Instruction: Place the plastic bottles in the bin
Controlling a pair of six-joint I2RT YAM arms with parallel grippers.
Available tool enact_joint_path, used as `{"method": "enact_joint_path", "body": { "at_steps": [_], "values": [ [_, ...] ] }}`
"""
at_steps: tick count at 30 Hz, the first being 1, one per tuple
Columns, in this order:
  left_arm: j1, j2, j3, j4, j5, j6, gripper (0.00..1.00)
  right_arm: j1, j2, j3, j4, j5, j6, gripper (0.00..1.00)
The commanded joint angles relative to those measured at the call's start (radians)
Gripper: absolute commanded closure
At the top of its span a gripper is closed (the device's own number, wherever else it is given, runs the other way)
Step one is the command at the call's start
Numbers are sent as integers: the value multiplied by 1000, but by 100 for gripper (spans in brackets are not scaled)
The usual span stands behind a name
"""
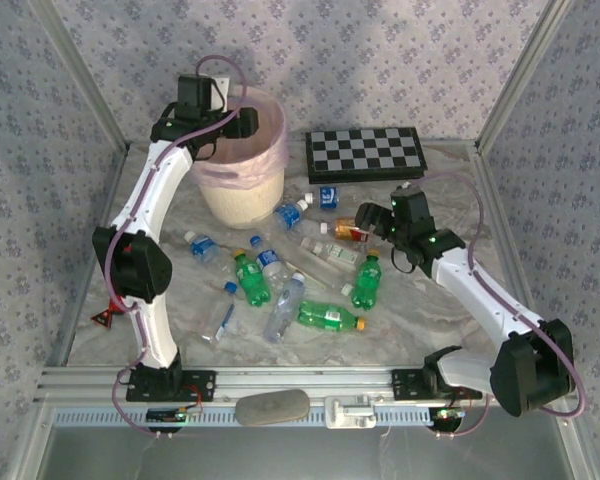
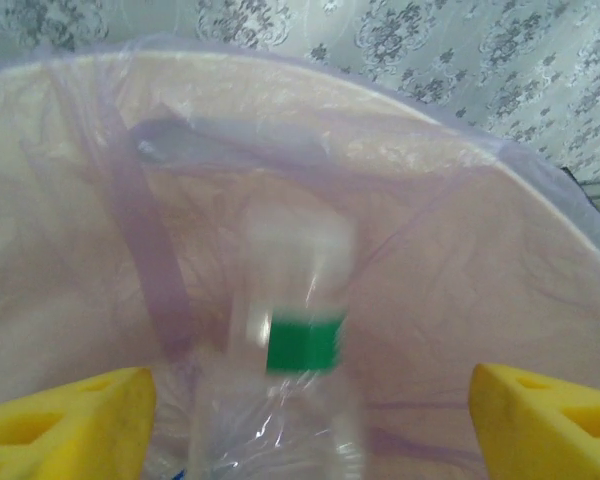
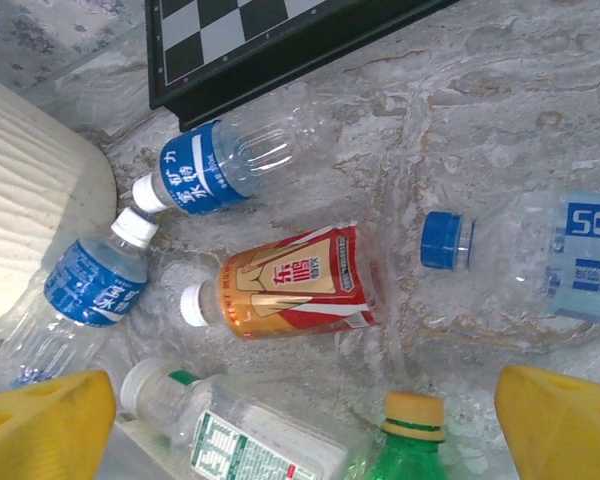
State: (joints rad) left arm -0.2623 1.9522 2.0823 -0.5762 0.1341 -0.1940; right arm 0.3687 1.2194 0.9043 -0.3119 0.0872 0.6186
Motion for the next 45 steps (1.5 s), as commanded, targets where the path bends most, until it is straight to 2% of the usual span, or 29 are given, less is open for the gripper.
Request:
{"method": "enact_joint_path", "body": {
  "at_steps": [1, 7, 12, 16, 21, 26, 32, 38, 45],
  "values": [
    [-9, -18, 45, -8, -29, 23, 12, -13, 24, 30, -23, 11, -16, 1],
    [-28, -75, 15, 2, -42, 37, 3, -39, 76, 69, -55, -19, -51, 1],
    [-67, -204, -124, 92, -42, 47, 1, -58, 156, 175, -196, 64, -156, 1],
    [-118, -362, -360, 236, -69, 37, 0, -70, 235, 255, -274, 161, -241, 1],
    [-177, -548, -679, 430, -104, -47, 0, -102, 337, 330, -285, 241, -325, 1],
    [-251, -673, -947, 638, -105, -155, 0, -163, 451, 393, -269, 182, -383, 1],
    [-339, -681, -1074, 656, -119, -188, 0, -258, 551, 439, -261, 42, -375, 1],
    [-405, -668, -1143, 669, -131, -217, 0, -321, 597, 435, -224, -90, -359, 1],
    [-425, -632, -1159, 700, -133, -243, 0, -338, 603, 393, -220, -102, -341, 1]
  ]
}}
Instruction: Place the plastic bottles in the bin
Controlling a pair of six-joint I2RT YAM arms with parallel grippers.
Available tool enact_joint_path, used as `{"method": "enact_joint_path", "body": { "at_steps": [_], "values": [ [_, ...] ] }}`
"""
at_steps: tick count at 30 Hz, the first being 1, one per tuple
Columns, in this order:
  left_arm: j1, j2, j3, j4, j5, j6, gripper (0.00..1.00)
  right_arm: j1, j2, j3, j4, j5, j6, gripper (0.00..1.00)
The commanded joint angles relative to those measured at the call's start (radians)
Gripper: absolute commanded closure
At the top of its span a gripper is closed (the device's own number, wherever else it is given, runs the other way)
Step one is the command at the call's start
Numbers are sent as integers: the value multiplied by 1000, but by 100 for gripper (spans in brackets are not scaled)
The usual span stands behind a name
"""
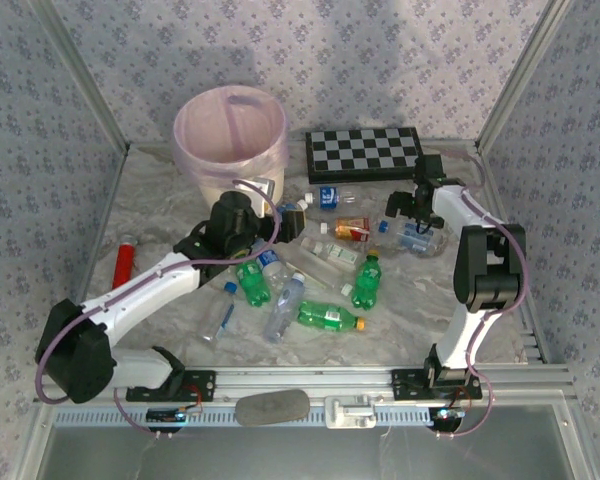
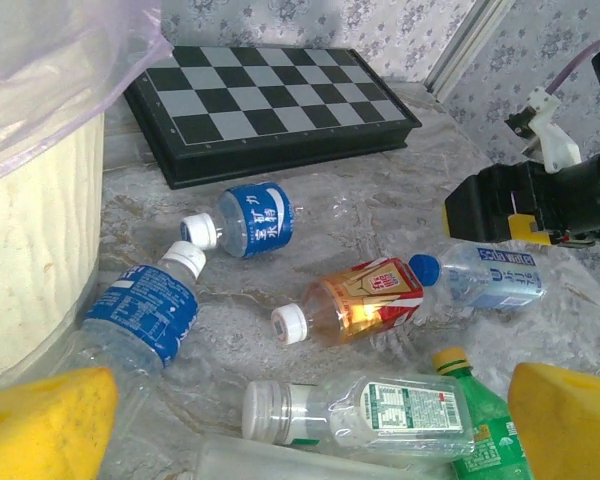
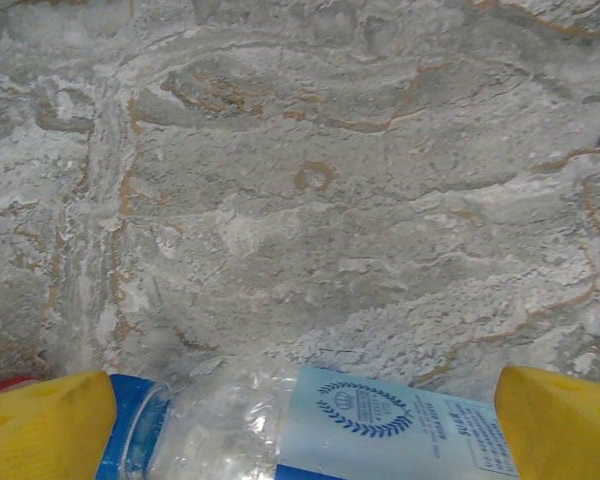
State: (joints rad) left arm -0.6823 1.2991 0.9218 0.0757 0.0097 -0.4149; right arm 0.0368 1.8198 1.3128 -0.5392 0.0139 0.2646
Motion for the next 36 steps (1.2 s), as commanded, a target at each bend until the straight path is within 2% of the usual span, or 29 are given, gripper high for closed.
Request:
{"method": "enact_joint_path", "body": {
  "at_steps": [1, 10, 19, 25, 36],
  "values": [
    [-7, 24, 1, 49, -8, -22, 0, -5, -4, -27, 6, -25, 17, 1],
    [-8, 35, 9, 51, -31, -3, 0, 20, -124, -166, -9, -47, 65, 1],
    [-8, 57, 21, 49, -34, -5, 0, 106, -207, -252, -54, 14, 108, 1],
    [-7, 64, 35, 46, -30, -7, 0, 127, -163, -239, -58, 77, 106, 4],
    [-8, 51, 30, 26, -40, -12, 0, 140, -3, -57, -143, 185, 32, 16]
  ]
}}
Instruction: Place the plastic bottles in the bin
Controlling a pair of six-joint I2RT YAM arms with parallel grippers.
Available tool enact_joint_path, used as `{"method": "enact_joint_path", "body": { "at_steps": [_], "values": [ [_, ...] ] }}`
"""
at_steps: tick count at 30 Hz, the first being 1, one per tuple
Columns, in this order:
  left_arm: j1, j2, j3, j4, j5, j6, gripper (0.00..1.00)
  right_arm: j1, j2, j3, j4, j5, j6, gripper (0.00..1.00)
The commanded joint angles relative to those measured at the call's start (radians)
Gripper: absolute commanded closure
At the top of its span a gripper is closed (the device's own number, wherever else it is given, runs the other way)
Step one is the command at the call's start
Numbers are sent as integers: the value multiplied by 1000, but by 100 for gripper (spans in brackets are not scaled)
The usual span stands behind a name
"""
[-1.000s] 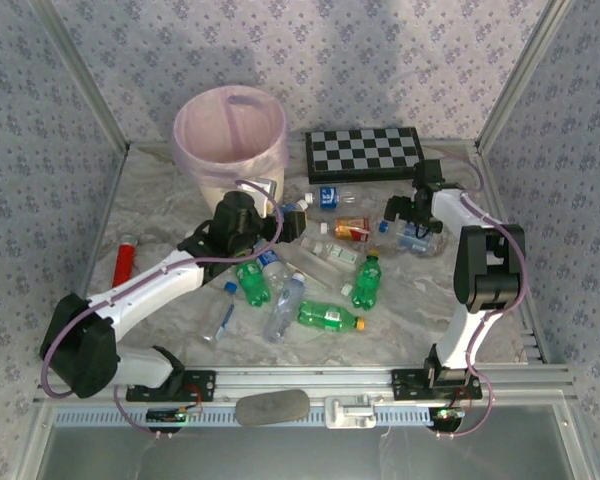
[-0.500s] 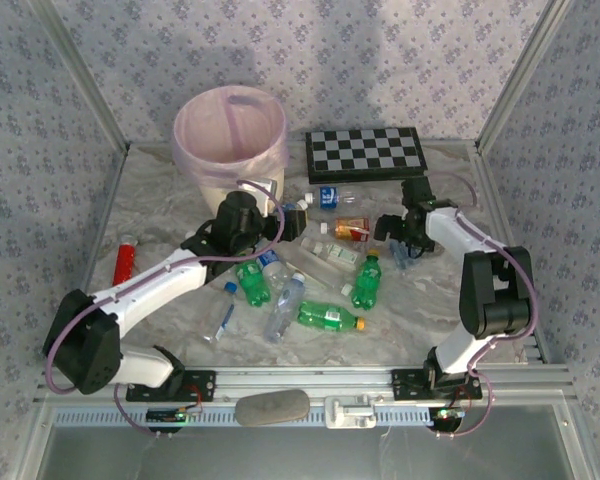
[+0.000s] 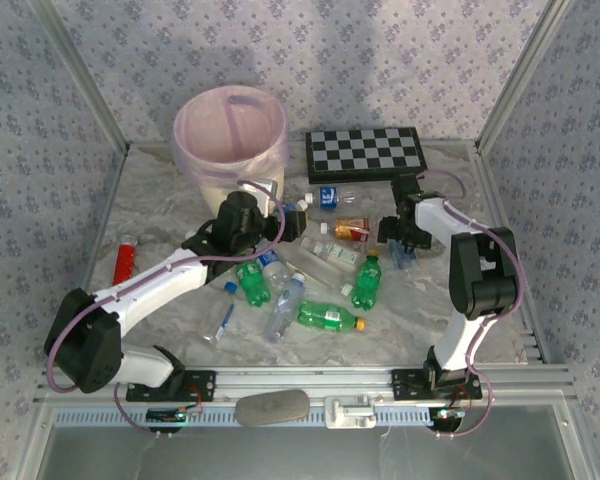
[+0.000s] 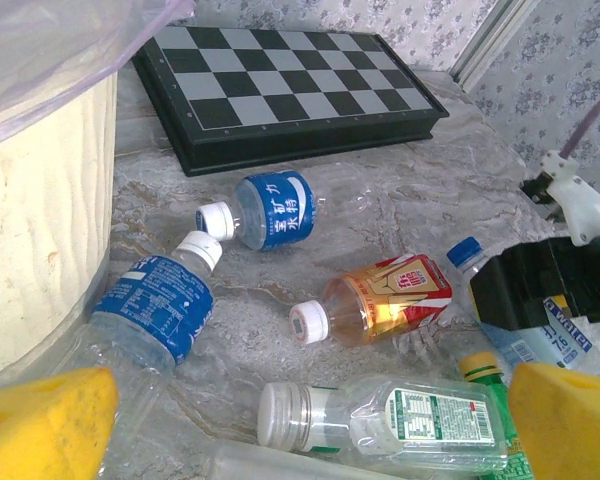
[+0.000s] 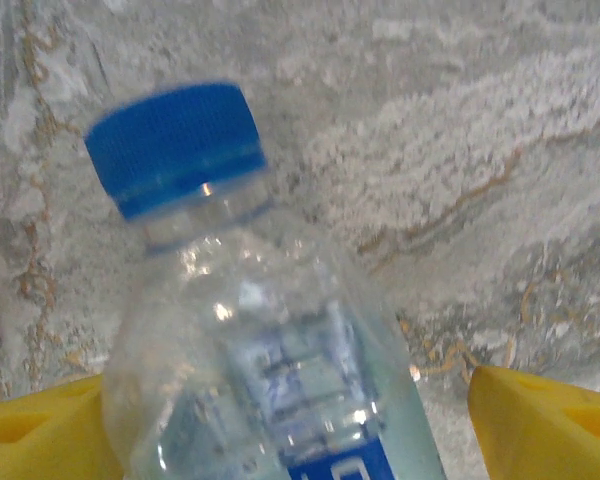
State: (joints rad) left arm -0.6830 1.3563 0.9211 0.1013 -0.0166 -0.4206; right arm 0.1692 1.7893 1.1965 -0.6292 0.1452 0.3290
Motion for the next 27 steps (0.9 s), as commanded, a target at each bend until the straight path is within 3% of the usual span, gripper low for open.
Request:
{"method": "enact_joint_path", "body": {
  "at_steps": [1, 6, 18, 27],
  "values": [
    [-7, -7, 32, 1, -14, -7, 0, 9, 33, 68, -56, 57, -37, 18],
    [-7, -1, 36, 1, -14, -6, 0, 12, 47, 77, -60, 60, -42, 30],
    [-8, 2, 40, 0, -13, -10, 0, 20, 59, 36, -42, 67, -36, 30],
    [-9, -8, 45, -3, -3, -10, 0, 20, -4, 21, -22, 67, -35, 49]
  ]
}}
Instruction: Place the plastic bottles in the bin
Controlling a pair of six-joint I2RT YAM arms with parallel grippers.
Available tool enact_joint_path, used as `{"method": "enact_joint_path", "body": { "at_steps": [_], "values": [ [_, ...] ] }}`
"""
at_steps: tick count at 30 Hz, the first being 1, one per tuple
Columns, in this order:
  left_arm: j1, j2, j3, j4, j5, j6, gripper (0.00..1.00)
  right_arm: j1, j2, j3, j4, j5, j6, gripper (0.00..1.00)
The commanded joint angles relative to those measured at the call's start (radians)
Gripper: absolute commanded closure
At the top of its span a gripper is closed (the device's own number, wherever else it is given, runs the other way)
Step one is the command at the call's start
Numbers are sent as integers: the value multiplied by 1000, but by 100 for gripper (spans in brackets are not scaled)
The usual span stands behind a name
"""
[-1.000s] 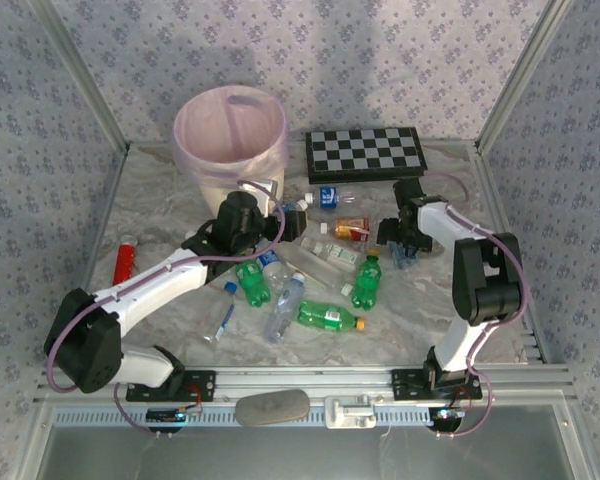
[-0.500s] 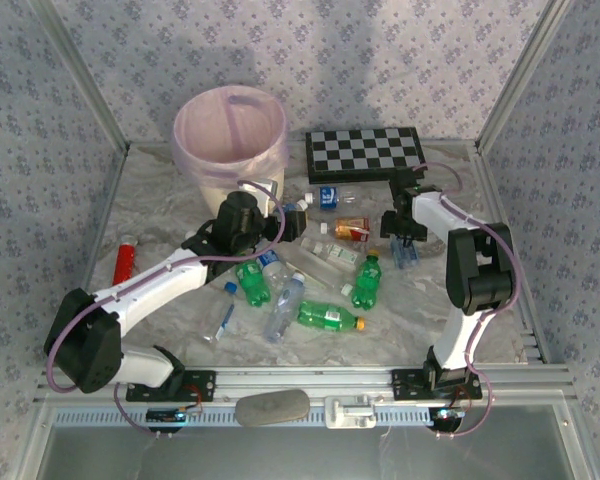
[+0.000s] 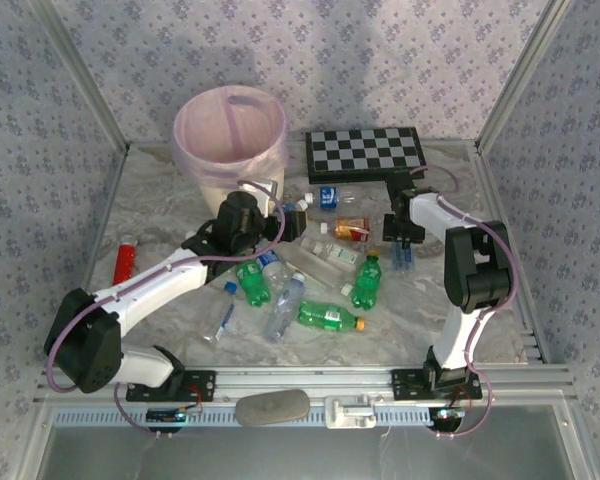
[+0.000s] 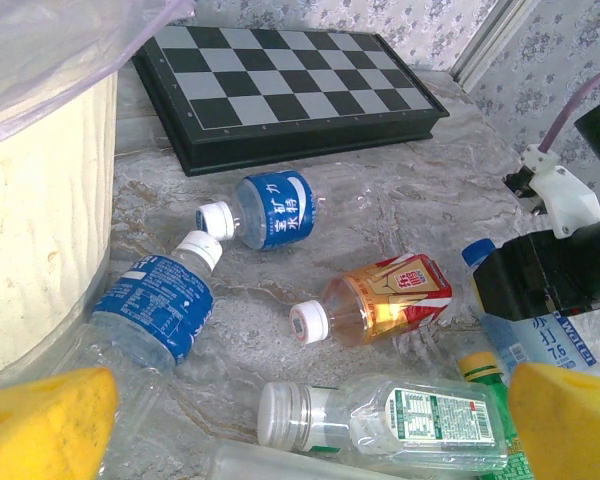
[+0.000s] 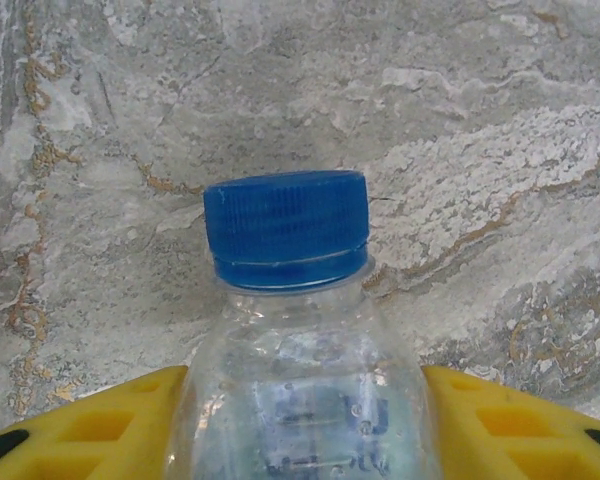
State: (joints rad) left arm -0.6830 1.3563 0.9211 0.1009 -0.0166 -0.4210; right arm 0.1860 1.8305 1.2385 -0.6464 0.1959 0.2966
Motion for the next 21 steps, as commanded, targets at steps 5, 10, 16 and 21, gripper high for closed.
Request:
{"method": "enact_joint_path", "body": {
  "at_steps": [5, 10, 16, 21],
  "values": [
    [-25, -25, 77, -3, 49, -15, 0, 7, -209, -80, 86, -40, 5, 50],
    [-61, -16, 135, -6, 105, 19, 0, 16, -384, -120, 219, -180, 50, 52],
    [-108, 31, 174, 17, 172, 35, 0, 45, -482, -134, 377, -349, 149, 54],
    [-138, 77, 176, 82, 258, -26, 0, 84, -518, -163, 541, -414, 260, 54]
  ]
}}
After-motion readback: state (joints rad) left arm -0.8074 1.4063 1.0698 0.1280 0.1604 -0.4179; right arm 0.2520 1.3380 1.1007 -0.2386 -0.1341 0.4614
